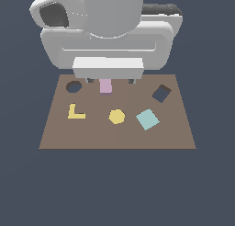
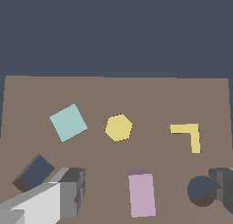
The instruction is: Insert a designated object into the corresponding slot on a board.
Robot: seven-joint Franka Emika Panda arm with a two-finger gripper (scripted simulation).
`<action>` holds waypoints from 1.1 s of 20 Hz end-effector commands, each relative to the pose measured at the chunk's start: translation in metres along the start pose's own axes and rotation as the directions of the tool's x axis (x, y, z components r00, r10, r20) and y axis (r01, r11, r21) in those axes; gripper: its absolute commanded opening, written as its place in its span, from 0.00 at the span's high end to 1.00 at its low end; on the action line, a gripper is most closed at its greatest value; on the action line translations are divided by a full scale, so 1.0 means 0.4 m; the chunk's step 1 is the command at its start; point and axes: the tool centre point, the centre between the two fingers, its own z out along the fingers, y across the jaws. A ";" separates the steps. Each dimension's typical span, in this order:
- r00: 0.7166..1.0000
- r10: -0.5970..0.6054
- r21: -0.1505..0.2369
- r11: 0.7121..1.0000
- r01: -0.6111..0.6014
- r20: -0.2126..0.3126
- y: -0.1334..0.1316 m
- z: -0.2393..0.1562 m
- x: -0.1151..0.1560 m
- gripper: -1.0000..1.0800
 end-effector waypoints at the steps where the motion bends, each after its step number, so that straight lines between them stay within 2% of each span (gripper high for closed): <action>1: 1.000 0.000 0.000 1.000 0.000 0.000 0.000 0.000 0.000 0.04; 11: 1.000 -0.010 0.003 1.000 0.010 0.010 0.009 0.053 -0.045 0.04; 22: 0.998 -0.047 0.013 0.999 0.046 0.046 0.044 0.235 -0.200 0.04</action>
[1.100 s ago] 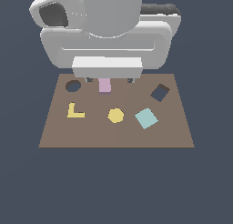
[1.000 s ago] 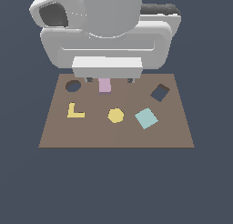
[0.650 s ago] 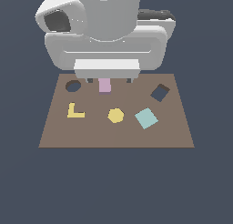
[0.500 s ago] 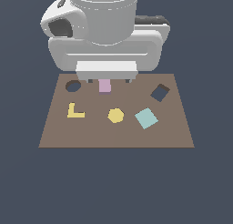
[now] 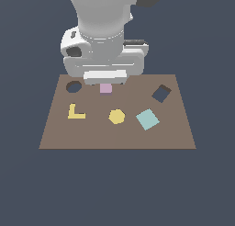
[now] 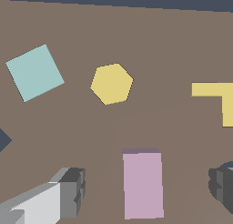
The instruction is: Insert a designated object into the corresponding slot on a board.
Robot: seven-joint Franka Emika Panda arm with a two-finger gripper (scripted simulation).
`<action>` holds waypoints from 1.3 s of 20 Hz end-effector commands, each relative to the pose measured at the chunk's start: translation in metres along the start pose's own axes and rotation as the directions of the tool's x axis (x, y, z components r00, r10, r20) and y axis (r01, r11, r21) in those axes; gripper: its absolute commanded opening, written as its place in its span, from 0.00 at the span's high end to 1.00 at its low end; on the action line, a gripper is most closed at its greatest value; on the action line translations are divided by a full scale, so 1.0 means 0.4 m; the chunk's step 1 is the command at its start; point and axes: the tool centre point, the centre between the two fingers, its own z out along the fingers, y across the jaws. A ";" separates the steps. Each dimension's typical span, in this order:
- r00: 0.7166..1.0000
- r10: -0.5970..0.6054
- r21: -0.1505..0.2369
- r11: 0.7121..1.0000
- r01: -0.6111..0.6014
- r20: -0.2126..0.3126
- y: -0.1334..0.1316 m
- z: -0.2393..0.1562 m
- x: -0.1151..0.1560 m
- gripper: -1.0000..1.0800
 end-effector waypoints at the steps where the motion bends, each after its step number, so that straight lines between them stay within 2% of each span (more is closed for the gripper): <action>1: 1.000 -0.009 0.002 1.000 0.009 0.008 0.008 0.044 -0.036 0.04; 10: 0.999 -0.027 0.007 1.000 0.027 0.026 0.026 0.139 -0.110 0.04; 26: 0.999 -0.029 0.007 1.000 0.029 0.028 0.028 0.197 -0.115 0.04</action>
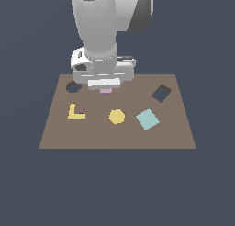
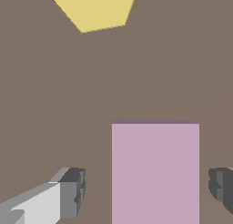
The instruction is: Insert a designated object into the corresponding slot on a board.
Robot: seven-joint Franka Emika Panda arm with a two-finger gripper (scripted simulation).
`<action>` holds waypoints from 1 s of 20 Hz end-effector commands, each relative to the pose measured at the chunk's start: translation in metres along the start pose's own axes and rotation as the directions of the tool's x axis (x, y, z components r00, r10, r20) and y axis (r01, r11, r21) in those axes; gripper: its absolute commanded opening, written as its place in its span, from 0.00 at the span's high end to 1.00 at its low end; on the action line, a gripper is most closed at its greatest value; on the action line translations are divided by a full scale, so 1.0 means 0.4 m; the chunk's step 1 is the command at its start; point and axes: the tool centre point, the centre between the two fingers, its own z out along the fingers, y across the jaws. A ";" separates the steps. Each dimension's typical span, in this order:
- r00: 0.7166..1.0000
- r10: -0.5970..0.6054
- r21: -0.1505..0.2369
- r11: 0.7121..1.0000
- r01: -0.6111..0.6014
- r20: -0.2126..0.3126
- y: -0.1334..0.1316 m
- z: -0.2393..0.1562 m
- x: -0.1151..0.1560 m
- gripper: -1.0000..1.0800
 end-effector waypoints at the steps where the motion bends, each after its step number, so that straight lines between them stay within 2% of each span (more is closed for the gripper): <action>1: 1.000 0.000 0.000 1.000 0.000 -0.001 0.000 0.007 0.001 0.04; 2: 1.000 0.000 0.000 1.000 0.000 -0.001 0.000 0.007 0.001 1.00; 14: 1.000 -0.001 0.000 1.000 0.001 -0.001 0.000 0.005 0.000 1.00; 20: 0.999 -0.042 -0.001 0.999 0.042 -0.001 -0.002 0.005 0.012 1.00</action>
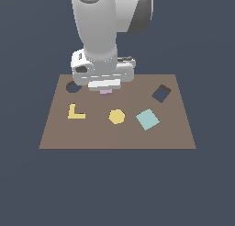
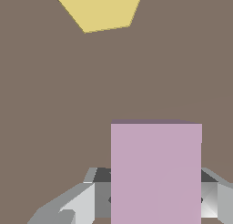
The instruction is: Insert a designated object into the corresponding slot on a board.
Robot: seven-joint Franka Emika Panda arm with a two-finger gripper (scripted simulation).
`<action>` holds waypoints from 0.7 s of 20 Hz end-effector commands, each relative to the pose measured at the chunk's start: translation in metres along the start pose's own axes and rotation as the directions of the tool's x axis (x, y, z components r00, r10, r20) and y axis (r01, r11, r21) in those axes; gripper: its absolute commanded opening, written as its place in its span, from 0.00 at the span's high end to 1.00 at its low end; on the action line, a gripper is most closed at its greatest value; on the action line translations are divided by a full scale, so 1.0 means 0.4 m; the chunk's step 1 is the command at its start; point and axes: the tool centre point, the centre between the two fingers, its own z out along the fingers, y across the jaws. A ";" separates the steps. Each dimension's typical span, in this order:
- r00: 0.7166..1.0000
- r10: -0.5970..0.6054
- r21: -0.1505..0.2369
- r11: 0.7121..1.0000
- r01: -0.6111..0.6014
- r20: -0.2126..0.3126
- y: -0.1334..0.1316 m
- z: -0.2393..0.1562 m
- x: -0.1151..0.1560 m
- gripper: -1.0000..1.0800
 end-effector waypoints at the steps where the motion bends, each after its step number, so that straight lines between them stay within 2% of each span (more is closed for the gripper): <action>1: 1.000 -0.027 0.000 1.000 0.027 -0.001 -0.002 -0.001 0.009 1.00; 8: 0.986 -0.167 -0.001 0.986 0.167 -0.001 -0.011 -0.002 0.049 1.00; 11: 0.968 -0.252 -0.001 0.968 0.252 -0.001 -0.020 -0.004 0.073 1.00; 14: 0.936 -0.352 -0.001 0.936 0.352 -0.001 -0.034 -0.005 0.101 1.00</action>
